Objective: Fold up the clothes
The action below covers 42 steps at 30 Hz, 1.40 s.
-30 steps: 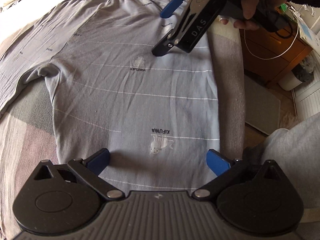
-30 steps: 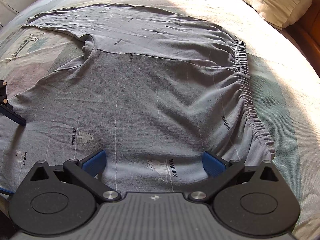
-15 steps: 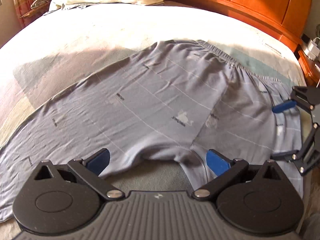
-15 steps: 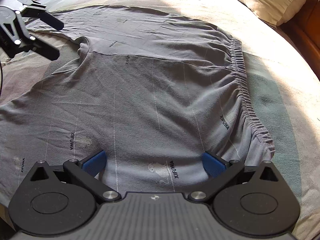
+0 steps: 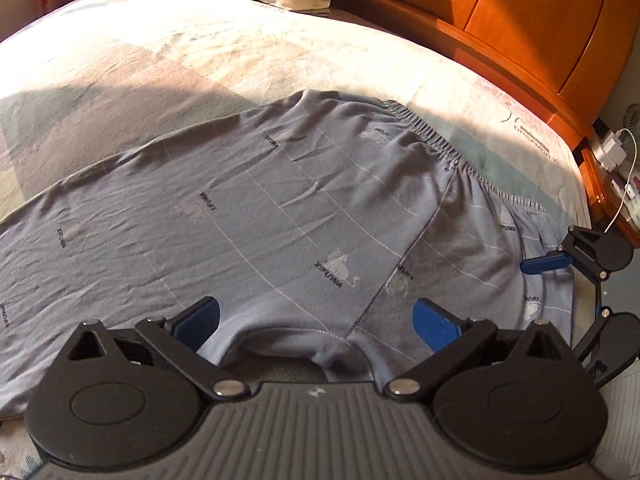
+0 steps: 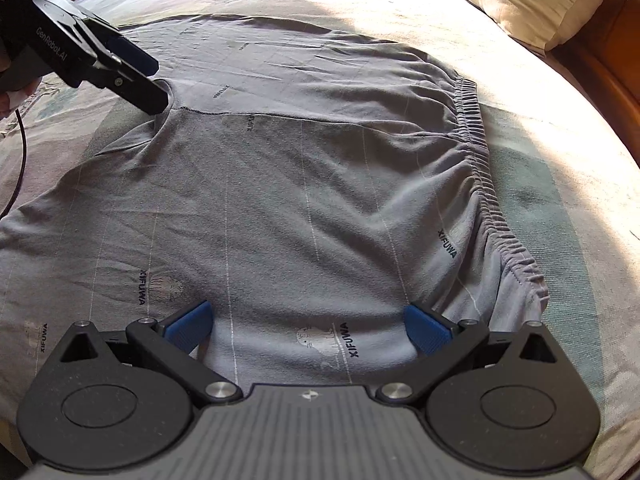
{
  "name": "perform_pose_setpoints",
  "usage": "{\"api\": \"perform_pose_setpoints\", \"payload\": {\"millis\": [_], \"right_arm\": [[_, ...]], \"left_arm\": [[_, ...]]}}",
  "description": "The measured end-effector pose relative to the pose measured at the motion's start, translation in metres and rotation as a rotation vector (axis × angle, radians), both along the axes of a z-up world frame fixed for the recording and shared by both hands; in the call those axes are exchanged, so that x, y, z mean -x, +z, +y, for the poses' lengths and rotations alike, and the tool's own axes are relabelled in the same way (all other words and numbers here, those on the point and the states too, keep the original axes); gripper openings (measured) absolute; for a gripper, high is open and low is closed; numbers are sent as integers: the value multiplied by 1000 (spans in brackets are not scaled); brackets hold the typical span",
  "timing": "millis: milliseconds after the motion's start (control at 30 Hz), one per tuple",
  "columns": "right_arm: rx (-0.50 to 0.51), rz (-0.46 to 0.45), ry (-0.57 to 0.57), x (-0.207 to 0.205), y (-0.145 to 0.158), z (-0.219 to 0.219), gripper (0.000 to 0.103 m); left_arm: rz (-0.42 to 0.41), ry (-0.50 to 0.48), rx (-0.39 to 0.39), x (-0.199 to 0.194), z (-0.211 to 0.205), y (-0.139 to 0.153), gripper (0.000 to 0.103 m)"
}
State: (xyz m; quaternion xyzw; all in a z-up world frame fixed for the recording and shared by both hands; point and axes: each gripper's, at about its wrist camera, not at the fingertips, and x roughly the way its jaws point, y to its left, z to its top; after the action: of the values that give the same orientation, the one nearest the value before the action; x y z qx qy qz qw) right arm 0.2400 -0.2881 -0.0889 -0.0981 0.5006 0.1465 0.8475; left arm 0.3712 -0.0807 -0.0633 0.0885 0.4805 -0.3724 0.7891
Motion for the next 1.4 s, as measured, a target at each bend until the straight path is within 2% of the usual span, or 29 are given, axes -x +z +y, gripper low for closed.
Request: {"api": "perform_pose_setpoints", "payload": {"millis": [133,200,267,367,433,500,600,667,767,833,933,1000,1133,1233,1300,1400], "right_arm": [[12,23,-16,-5,2,3,103],[15,40,-13,-8,4,3,103],[19,58,-11,-11,3,3,103],[30,93,-16,-16,4,5,103],[30,114,-39,-21,7,7,103],[15,125,-90,-25,14,12,103],[-36,95,-174,-36,32,25,103],[-66,47,-208,-48,45,42,103],[-112,-11,-214,-76,57,76,103],[-154,-24,-188,-97,59,100,103],[-153,-63,-102,-130,59,150,103],[-139,-82,-42,-146,56,184,103],[-180,-66,-6,-171,42,231,103],[-169,-1,-29,-188,21,257,103],[-133,41,-29,-191,8,269,103],[-33,34,10,-185,-2,285,103]], "left_arm": [[118,4,6,-7,-9,-21,102],[100,9,19,1,-4,-18,102],[121,29,46,1,7,-7,102],[57,82,71,-12,40,18,102],[4,131,48,-28,68,27,102],[-27,202,-11,-47,99,23,102],[-3,290,-98,-66,141,3,102],[52,314,-124,-66,161,-11,102],[84,303,-96,-52,182,-21,102],[39,303,-69,-51,191,-11,102],[-29,302,-29,-49,205,5,102],[-74,323,-47,-58,217,8,102],[-110,406,-111,-81,252,-2,102],[-55,483,-129,-82,279,-17,102],[-41,494,-95,-70,291,-18,102],[-18,485,-26,-64,304,-8,102]]}}
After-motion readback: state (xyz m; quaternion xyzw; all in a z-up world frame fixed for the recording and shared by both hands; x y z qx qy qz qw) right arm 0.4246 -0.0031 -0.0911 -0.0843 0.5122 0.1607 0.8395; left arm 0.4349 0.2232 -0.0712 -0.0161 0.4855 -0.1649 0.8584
